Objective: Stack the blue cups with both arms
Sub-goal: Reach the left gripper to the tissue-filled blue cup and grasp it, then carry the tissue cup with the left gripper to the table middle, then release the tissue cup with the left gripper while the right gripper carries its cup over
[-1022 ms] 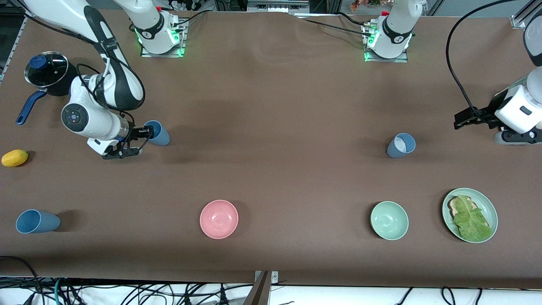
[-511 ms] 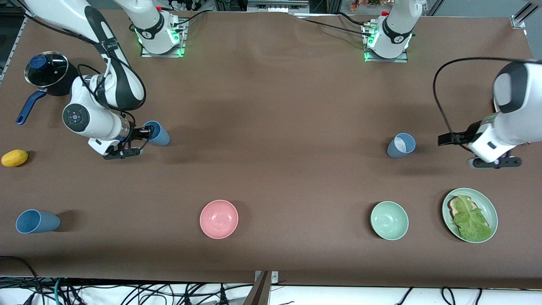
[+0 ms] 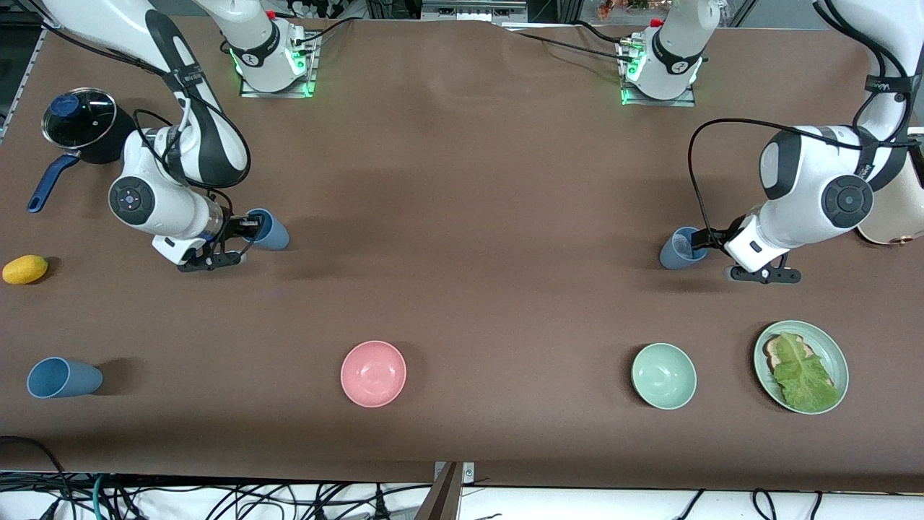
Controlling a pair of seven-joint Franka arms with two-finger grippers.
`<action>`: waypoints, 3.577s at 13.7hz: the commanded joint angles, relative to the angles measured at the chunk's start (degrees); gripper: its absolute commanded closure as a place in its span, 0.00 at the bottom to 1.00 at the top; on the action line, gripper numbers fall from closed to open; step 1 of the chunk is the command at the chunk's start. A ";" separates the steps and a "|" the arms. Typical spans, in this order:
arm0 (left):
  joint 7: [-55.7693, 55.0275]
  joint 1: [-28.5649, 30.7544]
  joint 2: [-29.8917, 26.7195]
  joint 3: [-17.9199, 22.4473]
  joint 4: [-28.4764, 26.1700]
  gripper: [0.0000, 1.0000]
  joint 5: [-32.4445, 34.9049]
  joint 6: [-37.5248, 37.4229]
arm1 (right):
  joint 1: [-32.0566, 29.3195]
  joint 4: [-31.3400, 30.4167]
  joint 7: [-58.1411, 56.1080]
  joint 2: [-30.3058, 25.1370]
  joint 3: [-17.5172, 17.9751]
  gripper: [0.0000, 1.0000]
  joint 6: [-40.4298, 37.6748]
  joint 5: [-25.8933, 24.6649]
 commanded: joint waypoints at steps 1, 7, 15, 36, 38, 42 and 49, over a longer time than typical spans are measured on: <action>1.88 0.67 1.41 0.00 -0.59 0.26 -0.79 1.87 | -0.03 -0.31 -0.08 0.07 0.23 1.00 0.63 0.66; 1.79 -0.20 3.53 -0.09 -1.12 1.00 -8.51 2.58 | -0.03 -0.22 -0.08 0.15 0.23 1.00 0.63 0.66; -6.44 -1.77 3.26 -9.73 13.09 1.00 -9.23 -10.77 | -0.03 0.13 -0.17 0.07 0.23 1.00 0.11 0.66; -31.61 -24.81 19.62 -11.51 20.15 0.51 -8.35 9.78 | 1.03 6.72 0.44 0.07 0.23 1.00 -7.45 0.66; -31.27 -24.73 19.09 -11.51 20.24 0.00 -8.26 9.78 | 1.81 7.94 1.50 0.07 0.23 1.00 -8.15 0.66; -31.26 -23.50 17.07 -11.51 24.61 0.00 -8.35 3.39 | 4.54 16.37 6.14 0.50 0.23 1.00 -18.41 0.57; -30.39 -15.61 11.73 -11.51 43.35 0.00 -8.26 -26.58 | 16.47 27.45 25.11 1.38 0.23 1.00 -26.61 2.14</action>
